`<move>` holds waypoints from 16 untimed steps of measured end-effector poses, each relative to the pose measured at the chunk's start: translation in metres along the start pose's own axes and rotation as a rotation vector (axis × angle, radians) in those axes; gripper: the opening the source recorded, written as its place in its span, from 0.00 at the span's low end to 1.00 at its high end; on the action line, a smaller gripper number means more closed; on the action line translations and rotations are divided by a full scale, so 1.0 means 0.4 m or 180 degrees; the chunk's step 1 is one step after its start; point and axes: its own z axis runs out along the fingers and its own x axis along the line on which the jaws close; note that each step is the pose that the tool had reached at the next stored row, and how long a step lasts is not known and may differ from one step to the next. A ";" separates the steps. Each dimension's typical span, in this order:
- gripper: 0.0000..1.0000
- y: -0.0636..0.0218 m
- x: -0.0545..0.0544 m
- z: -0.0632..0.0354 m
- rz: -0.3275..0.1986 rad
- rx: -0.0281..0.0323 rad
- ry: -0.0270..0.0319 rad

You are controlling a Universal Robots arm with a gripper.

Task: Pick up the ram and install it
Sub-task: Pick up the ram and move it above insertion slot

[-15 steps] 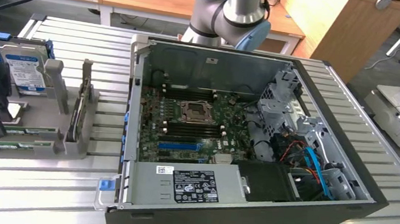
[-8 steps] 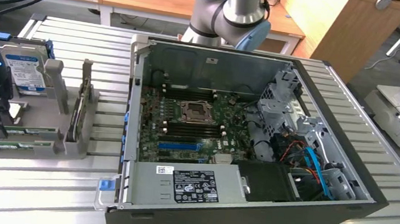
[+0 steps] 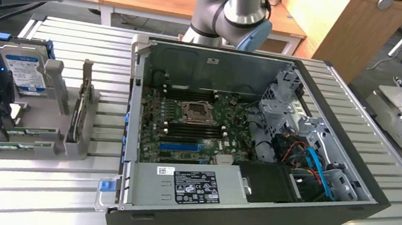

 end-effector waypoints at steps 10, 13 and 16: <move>0.36 -0.001 0.001 0.025 0.0000 0.0000 0.0000; 0.36 -0.001 0.001 0.033 0.0000 0.0000 0.0000; 0.36 -0.001 0.001 0.041 0.0000 0.0000 0.0000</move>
